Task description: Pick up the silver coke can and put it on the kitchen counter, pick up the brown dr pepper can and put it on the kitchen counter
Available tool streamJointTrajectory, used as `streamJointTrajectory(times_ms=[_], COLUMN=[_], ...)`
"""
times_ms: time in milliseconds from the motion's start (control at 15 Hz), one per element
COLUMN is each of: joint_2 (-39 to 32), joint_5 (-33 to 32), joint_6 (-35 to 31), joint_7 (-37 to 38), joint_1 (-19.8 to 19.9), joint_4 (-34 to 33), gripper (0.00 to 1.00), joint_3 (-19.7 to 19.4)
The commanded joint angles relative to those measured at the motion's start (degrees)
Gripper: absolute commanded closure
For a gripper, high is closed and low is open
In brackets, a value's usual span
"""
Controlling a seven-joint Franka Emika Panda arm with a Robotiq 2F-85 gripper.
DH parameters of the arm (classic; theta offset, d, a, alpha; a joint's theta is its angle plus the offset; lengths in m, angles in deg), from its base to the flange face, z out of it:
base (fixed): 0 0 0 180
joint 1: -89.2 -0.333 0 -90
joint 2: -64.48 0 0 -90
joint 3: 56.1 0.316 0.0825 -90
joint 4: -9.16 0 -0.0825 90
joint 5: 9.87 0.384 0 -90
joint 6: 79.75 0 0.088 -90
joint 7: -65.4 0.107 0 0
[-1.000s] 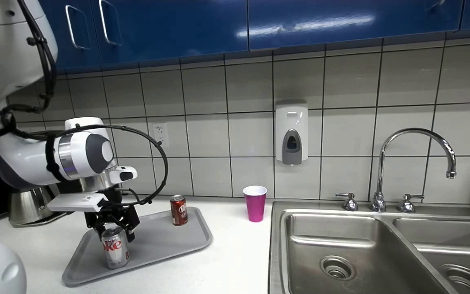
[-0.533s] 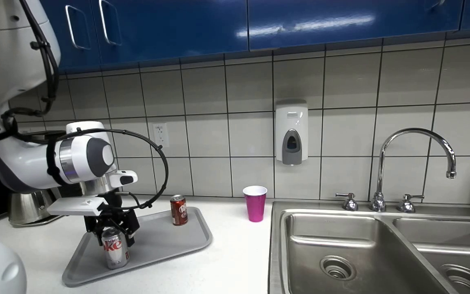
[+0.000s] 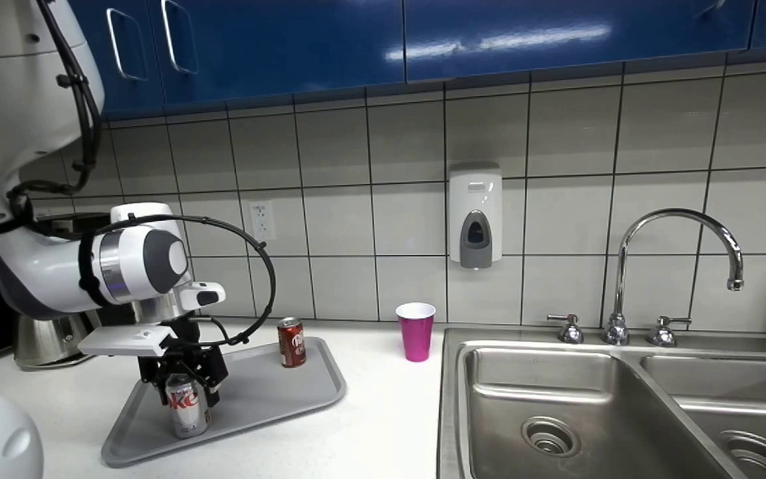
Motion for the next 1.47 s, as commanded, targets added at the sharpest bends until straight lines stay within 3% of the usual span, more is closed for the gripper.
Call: streamJointTrajectory(times_ms=[0, 600, 667, 733, 1000, 1067, 1400], joint_2=[-0.2, -0.4, -0.4, -0.4, -0.2, -0.1, 3.6], joint_5=[0.1, 0.2, 0.2, 0.1, -0.2, -0.1, 0.7], joint_6=[-0.6, -1.0, -1.0, -1.0, -1.1, -1.1, 1.0], joint_7=[0.3, 0.7, 0.6, 0.7, 0.7, 0.7, 0.6], joint_1=[-0.9, -1.7, -1.8, -1.8, -1.9, -1.9, -1.7], joint_4=[-0.8, -1.2, -1.1, -1.1, -1.0, -1.0, -0.1], gripper=[0.00, 0.00, 0.25, 0.26, 0.58, 0.62, 0.62], joint_3=[-1.0, -0.8, -0.8, -0.8, -0.9, -1.0, -1.1])
